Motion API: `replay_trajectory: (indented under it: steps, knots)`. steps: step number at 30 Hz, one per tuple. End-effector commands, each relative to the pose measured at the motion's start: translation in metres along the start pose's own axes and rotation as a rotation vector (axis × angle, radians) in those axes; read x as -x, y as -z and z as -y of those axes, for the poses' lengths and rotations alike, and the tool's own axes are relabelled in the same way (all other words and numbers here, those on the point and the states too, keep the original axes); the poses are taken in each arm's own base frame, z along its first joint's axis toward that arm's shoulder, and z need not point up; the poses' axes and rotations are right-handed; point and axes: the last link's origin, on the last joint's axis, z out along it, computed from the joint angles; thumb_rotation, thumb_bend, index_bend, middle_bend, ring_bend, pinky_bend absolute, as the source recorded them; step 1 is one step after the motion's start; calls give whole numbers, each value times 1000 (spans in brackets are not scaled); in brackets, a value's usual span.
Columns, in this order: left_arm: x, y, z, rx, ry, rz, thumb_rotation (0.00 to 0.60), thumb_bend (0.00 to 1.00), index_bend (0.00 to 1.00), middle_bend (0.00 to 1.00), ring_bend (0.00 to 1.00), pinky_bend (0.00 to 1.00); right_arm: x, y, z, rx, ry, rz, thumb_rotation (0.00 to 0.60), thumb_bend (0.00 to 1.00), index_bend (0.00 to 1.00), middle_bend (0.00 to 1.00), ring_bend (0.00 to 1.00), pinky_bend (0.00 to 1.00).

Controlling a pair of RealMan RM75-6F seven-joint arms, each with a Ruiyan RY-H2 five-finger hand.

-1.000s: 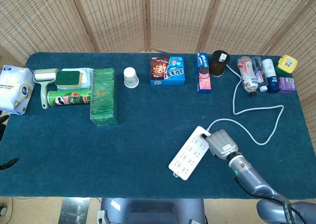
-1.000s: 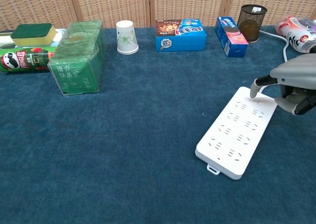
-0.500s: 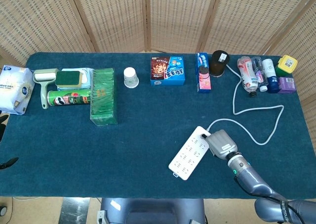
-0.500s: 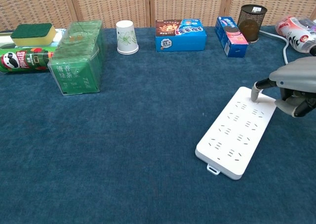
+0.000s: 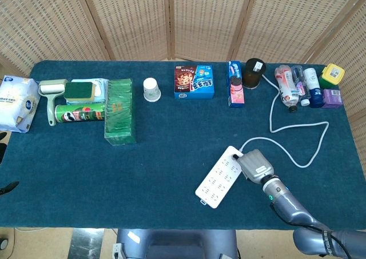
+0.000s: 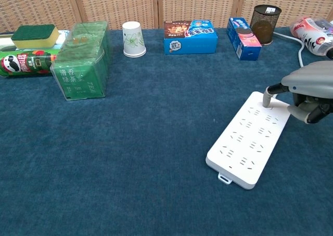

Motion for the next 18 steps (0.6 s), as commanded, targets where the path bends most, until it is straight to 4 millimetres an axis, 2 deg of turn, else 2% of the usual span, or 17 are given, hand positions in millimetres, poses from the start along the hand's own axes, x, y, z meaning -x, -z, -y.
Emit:
replay_trajectory:
  steps: [1,6,9,18]
  knots:
    - [0,0,0,0,-1,0,600,124,0,0,0,0,2,0,0,0,0,4,600,741,255,950,1000,1000]
    - [1,-1,0,1,0,3,600,124,0,0,0,0,5,1,1,-4,-4,10,600,741,256,950,1000,1000]
    - [1,-1,0,-1,1,4,600,124,0,0,0,0,-2,2,1,-5,-12,-16,600,742,256,950,1000,1000]
    - [3,-3,1,0,7,9,600,124,0,0,0,0,-51,19,-3,-2,-39,-175,600,742,256,950,1000,1000]
